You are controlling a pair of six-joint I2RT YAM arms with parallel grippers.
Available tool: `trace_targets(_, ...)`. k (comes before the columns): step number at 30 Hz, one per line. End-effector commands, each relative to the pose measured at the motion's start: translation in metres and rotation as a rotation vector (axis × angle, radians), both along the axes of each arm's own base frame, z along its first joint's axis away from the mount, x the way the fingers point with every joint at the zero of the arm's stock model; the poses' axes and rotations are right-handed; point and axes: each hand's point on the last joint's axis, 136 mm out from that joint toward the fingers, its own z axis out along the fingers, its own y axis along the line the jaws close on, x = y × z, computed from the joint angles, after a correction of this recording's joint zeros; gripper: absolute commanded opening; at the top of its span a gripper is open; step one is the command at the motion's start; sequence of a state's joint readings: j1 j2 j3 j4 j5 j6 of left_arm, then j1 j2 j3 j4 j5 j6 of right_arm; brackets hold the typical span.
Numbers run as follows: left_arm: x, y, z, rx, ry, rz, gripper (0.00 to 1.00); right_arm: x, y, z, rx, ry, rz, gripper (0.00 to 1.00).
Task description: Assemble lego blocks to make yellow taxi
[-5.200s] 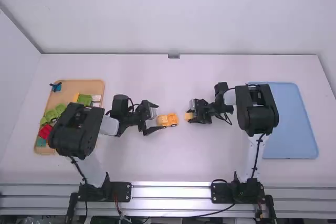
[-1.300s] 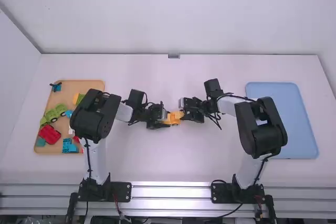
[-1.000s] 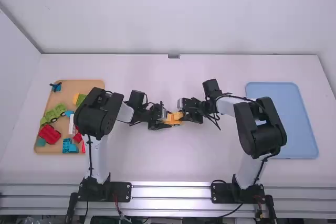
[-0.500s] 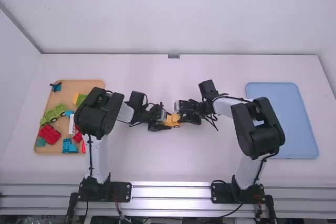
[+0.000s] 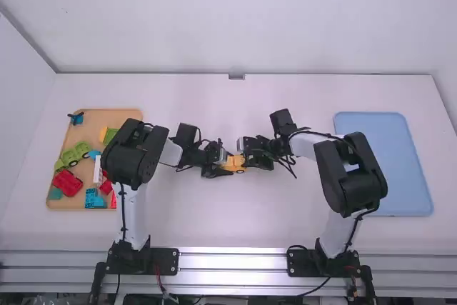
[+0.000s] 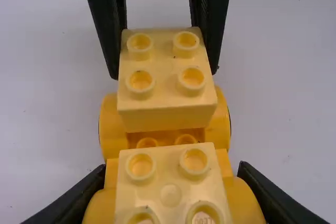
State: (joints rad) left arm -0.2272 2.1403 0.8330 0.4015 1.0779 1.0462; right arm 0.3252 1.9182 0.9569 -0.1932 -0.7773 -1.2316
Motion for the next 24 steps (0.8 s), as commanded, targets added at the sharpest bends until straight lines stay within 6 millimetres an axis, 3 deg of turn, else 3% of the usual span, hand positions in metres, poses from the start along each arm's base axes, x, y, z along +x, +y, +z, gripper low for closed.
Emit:
trace_targets(1, -0.009, -0.002, -0.011, 0.004, 0.030, -0.016, 0.25, -0.004, 0.002, 0.003, 0.007, 0.001, 0.006, 0.10)
trace_targets(7, -0.009, -0.002, -0.011, 0.003, 0.029, -0.016, 0.25, -0.008, 0.010, 0.001, 0.006, -0.005, 0.032, 0.10)
trace_targets(13, -0.010, -0.001, -0.011, 0.005, 0.035, -0.015, 0.26, -0.005, 0.008, -0.014, -0.043, 0.002, 0.005, 0.08)
trace_targets(24, -0.010, -0.001, -0.012, 0.008, 0.037, -0.014, 0.25, -0.004, 0.007, -0.011, -0.048, 0.017, 0.010, 0.09)
